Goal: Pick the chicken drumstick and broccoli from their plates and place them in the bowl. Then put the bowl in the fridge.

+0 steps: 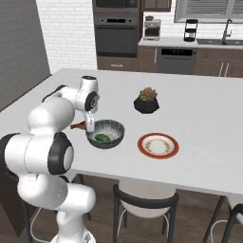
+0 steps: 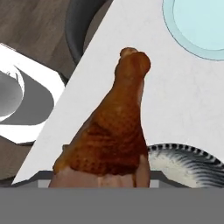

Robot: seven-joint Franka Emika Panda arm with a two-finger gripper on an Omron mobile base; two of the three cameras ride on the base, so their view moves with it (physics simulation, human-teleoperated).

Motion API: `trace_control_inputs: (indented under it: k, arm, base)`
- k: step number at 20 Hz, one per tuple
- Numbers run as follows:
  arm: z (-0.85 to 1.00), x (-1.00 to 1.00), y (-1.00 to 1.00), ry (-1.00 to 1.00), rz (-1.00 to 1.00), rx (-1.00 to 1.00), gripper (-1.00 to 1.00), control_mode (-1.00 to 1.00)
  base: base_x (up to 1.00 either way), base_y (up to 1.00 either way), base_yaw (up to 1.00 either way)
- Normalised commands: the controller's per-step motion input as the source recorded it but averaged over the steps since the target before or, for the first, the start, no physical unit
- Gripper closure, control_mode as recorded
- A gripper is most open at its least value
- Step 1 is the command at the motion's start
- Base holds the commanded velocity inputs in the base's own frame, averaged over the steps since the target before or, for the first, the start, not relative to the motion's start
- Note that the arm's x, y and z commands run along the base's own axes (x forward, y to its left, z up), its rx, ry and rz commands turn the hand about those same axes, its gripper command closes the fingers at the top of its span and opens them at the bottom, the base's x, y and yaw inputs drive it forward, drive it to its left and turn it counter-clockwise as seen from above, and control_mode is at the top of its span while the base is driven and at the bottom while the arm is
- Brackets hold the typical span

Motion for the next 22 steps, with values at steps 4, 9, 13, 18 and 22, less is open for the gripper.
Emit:
trace_control_inputs:
  k: [4, 9, 13, 18, 22]
  arm:
    - [0.0, 0.38, -0.97, 0.01, 0.0, 0.1, 1.0, -1.0]
    - [-0.07, 0.7, -0.47, 0.06, -0.04, 0.02, 1.0, -1.0]
    - [-0.37, 0.76, 0.0, 0.06, -0.12, 0.0, 1.0, -1.0]
    - [-0.42, 0.08, 0.0, 0.04, -0.08, 0.0, 1.0, -1.0]
    - [-0.26, -0.24, 0.18, 0.0, -0.05, -0.01, 1.0, -1.0]
  base:
    - [0.0, 0.0, 0.0]
    - [0.0, 0.0, 0.0]
    - [0.0, 0.0, 0.0]
    - [0.0, 0.0, 0.0]
    - [0.0, 0.0, 0.0]
